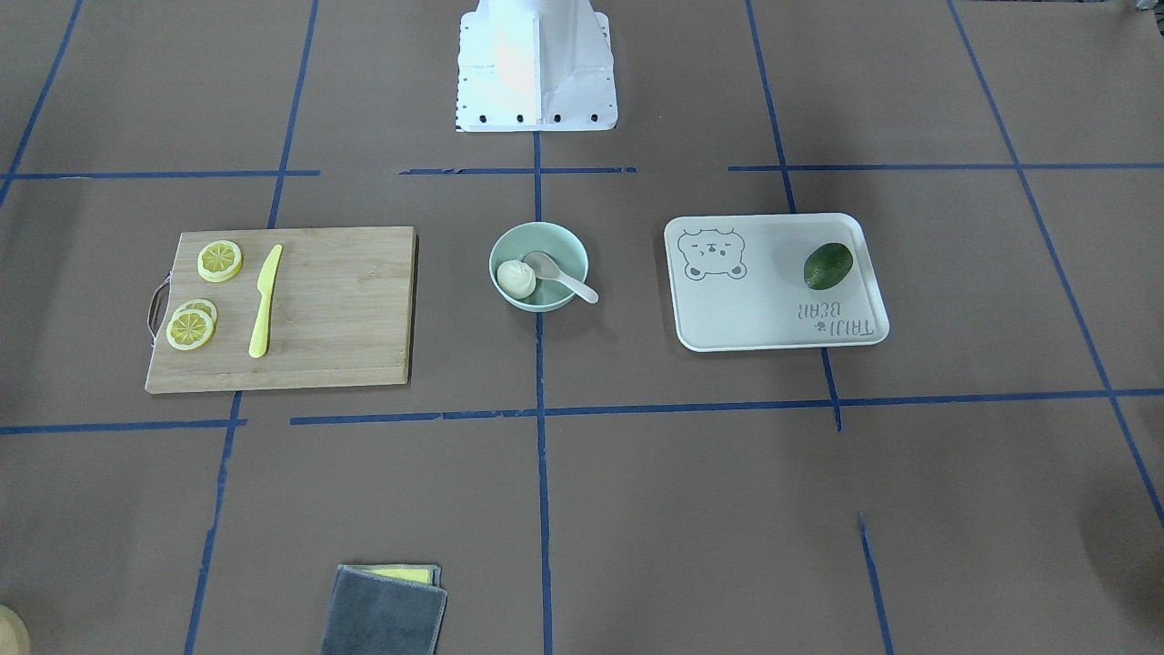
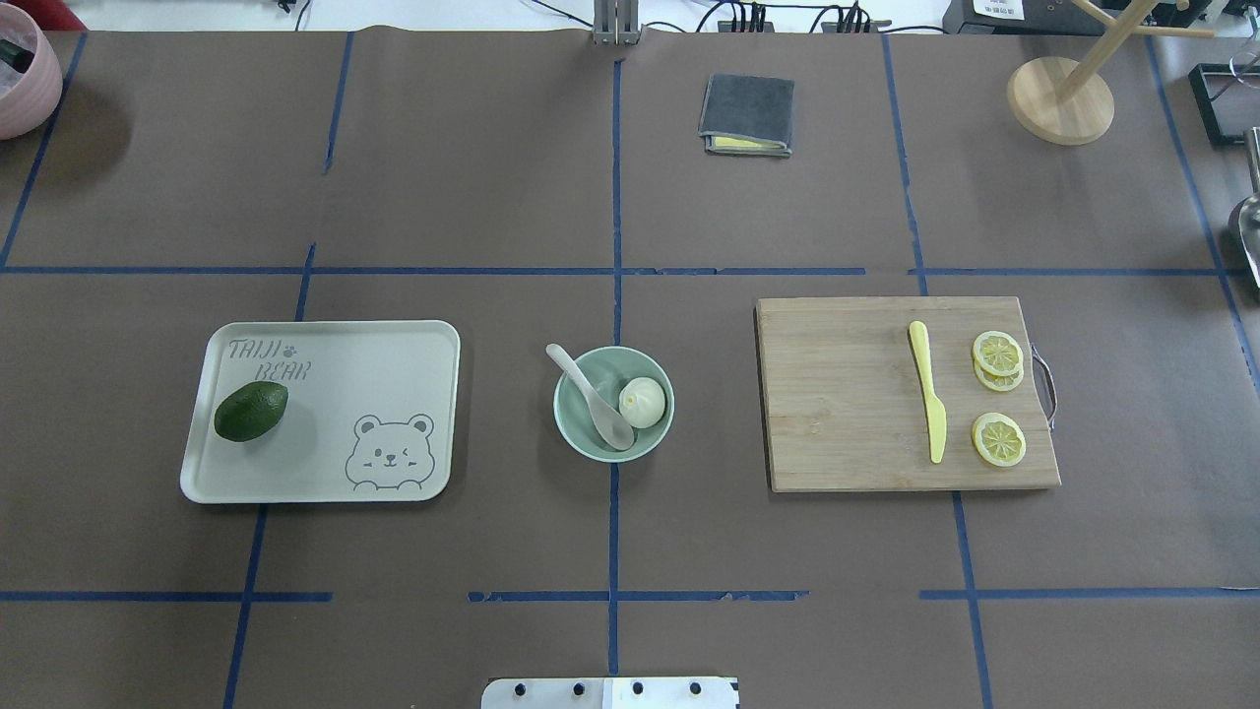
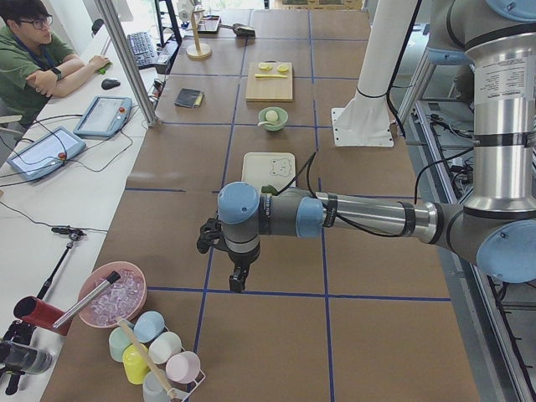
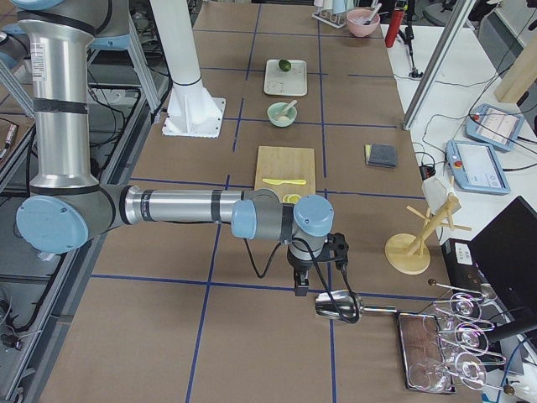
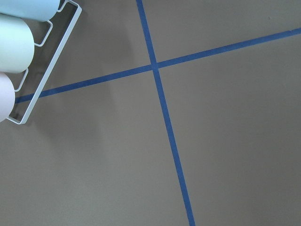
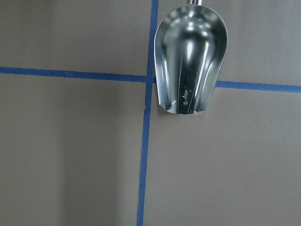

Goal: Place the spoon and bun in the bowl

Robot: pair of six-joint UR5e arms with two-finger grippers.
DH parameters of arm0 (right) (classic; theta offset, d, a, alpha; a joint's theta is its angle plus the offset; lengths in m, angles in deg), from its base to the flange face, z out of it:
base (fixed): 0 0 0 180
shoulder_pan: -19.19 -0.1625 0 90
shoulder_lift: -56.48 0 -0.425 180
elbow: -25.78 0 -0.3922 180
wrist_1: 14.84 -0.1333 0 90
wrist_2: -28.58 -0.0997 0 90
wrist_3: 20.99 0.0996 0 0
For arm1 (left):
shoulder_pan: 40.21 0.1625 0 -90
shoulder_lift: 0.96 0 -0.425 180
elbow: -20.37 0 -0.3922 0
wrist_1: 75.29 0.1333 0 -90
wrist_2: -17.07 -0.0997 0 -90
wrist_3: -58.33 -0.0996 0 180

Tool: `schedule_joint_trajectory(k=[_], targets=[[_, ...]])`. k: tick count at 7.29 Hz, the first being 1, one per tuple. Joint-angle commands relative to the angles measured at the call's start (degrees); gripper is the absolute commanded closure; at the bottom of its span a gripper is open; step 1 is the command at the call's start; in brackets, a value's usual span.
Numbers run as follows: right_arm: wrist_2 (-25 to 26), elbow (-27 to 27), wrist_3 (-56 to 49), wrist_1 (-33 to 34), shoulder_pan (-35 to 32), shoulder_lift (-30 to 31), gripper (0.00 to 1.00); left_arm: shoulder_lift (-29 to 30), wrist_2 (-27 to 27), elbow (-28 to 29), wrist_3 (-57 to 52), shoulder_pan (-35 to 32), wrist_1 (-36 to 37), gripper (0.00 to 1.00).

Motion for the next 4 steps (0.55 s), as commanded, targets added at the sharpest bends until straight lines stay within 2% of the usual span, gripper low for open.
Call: schedule_joint_trajectory(k=[1, 4], targets=[[0.0, 0.1, 0.0, -0.1, 0.0, 0.0, 0.0, 0.0, 0.0, -0.1, 0.0, 0.0, 0.0, 0.0], [-0.1, 2.2, -0.7, -0.1, 0.0, 0.7, 0.0, 0.2, 0.1, -0.6, -0.1, 0.0, -0.1, 0.0]])
